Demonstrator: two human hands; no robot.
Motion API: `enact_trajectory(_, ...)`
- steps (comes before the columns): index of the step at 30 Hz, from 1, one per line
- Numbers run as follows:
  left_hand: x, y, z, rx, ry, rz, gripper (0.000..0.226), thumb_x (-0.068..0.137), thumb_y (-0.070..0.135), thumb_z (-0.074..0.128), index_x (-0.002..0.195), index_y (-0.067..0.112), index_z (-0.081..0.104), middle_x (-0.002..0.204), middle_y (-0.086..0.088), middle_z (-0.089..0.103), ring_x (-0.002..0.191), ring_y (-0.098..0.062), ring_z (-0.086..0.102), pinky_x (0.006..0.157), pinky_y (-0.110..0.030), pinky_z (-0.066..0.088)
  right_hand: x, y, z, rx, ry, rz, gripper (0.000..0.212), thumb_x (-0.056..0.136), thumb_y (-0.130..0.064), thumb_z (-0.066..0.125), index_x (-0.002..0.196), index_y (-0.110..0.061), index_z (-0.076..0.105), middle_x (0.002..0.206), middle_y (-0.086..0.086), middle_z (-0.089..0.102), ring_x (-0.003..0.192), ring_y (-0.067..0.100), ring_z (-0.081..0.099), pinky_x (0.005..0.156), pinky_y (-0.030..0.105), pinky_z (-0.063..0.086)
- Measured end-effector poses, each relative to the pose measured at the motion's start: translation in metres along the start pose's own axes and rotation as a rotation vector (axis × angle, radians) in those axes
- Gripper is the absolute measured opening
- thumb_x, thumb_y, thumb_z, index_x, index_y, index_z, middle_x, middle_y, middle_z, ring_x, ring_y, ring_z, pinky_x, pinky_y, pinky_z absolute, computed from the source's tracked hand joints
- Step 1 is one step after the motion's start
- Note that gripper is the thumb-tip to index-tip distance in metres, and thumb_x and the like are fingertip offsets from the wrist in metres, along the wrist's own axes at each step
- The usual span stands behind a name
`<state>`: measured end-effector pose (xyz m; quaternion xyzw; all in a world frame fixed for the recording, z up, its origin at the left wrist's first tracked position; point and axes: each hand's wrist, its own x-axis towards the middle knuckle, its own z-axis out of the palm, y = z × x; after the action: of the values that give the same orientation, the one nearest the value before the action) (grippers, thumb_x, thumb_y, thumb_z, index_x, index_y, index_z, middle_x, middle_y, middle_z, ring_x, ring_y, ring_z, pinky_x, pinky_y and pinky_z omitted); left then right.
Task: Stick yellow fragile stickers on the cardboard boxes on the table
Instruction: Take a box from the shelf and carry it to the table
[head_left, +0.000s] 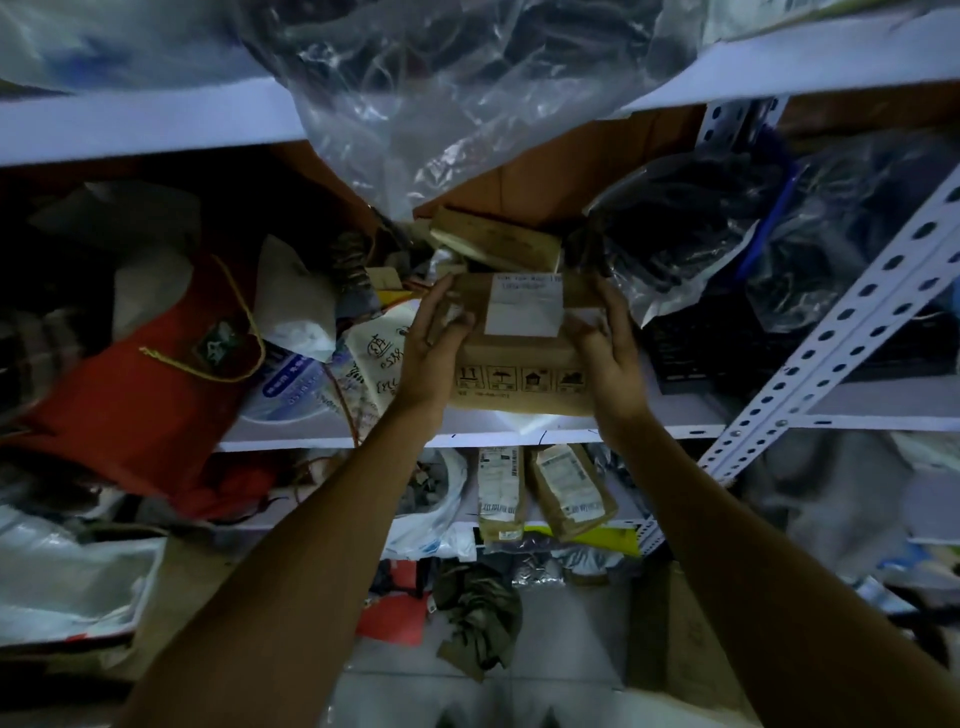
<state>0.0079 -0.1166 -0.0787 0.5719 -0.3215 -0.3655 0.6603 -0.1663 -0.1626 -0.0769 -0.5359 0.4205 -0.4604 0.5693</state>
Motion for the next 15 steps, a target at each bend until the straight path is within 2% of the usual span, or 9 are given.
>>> enact_trajectory(3,0.004,-0.005,0.002,-0.042,0.022,0.015,0.047,0.096,0.003,0.056,0.131,0.034,0.055,0.138,-0.012,0.06,0.125,-0.032,0.058,0.101,-0.048,0.051,0.003,0.004,0.003,0.011,0.026,-0.009,0.055,0.086,-0.037,0.055,0.138,-0.048,0.04,0.132,-0.006,0.06,0.118,0.016,0.062,0.098,0.043,0.053)
enact_trajectory(8,0.001,0.0,0.004,-0.096,0.024,0.007,0.049,0.096,0.002,0.056,0.134,0.032,0.054,0.139,-0.013,0.059,0.124,-0.033,0.059,0.101,-0.047,0.052,0.003,0.0,0.004,0.047,0.013,-0.028,0.055,0.087,-0.035,0.055,0.139,-0.047,0.042,0.135,0.002,0.06,0.121,0.028,0.061,0.103,0.056,0.048)
enact_trajectory(12,-0.011,0.012,0.001,-0.113,-0.004,0.035,0.052,0.095,0.004,0.059,0.14,0.028,0.052,0.141,-0.01,0.059,0.126,-0.028,0.059,0.104,-0.046,0.05,-0.011,-0.013,0.005,0.051,0.009,-0.092,0.062,0.09,-0.032,0.052,0.149,-0.038,0.036,0.139,0.003,0.058,0.124,0.023,0.059,0.106,0.05,0.047)
enact_trajectory(14,-0.02,0.02,-0.001,-0.107,-0.044,0.044,0.053,0.093,0.011,0.061,0.141,0.032,0.052,0.143,-0.002,0.057,0.126,-0.02,0.058,0.102,-0.04,0.052,-0.024,-0.02,0.004,0.038,0.021,-0.135,0.061,0.091,-0.031,0.049,0.15,-0.041,0.033,0.144,0.004,0.055,0.126,0.021,0.058,0.106,0.046,0.049)
enact_trajectory(15,-0.024,0.024,-0.002,-0.085,-0.07,0.051,0.054,0.092,0.015,0.061,0.142,0.034,0.05,0.142,0.007,0.056,0.125,-0.01,0.058,0.097,-0.03,0.054,-0.031,-0.023,0.004,0.029,0.031,-0.148,0.061,0.092,-0.031,0.048,0.15,-0.043,0.031,0.145,0.004,0.054,0.124,0.019,0.059,0.103,0.042,0.051)
